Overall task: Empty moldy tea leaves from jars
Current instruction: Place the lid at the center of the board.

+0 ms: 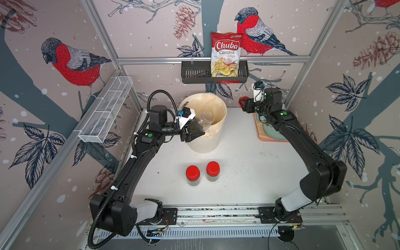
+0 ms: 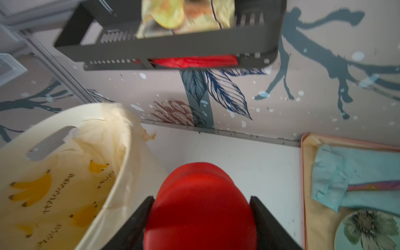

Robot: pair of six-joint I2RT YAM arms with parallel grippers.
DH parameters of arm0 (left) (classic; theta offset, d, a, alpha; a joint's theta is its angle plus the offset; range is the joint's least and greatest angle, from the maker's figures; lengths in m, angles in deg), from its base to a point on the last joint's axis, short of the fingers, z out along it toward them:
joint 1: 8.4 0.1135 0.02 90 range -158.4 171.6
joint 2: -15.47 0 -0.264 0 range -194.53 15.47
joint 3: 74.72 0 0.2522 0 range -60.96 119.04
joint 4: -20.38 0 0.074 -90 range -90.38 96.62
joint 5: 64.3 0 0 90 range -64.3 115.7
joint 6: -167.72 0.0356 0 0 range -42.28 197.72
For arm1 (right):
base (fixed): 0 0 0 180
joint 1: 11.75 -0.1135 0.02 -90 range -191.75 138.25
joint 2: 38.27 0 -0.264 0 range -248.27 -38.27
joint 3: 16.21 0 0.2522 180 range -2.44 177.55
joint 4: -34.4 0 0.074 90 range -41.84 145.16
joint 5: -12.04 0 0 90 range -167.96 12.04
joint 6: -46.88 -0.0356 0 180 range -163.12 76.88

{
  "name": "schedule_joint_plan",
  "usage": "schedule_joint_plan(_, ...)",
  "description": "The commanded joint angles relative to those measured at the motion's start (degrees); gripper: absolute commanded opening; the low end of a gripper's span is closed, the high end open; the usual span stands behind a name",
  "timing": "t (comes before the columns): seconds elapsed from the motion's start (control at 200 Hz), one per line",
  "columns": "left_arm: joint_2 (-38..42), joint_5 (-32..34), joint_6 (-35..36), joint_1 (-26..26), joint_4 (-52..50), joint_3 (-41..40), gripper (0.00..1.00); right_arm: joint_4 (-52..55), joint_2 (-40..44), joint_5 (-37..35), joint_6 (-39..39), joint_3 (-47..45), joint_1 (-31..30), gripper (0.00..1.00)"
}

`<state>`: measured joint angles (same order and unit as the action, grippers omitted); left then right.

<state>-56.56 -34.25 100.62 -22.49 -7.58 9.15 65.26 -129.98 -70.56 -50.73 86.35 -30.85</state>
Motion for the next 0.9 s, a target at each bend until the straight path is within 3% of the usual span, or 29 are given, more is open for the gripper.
schedule_joint_plan(0.0,0.63,-0.17,-0.17,-0.06,2.71,-0.11,0.22,0.62,-2.88,-6.0,-1.68,-1.49,0.69,0.21)
schedule_joint_plan(0.42,1.37,1.14,-0.83,-0.02,3.96,-0.76,0.23,-1.63,-17.35,-9.32,-3.96,-0.23,0.47,0.22)
schedule_joint_plan(0.895,1.1,1.41,-0.75,-0.06,3.96,-0.83,0.23,-2.54,-28.05,-9.14,-5.38,4.12,0.43,0.27)
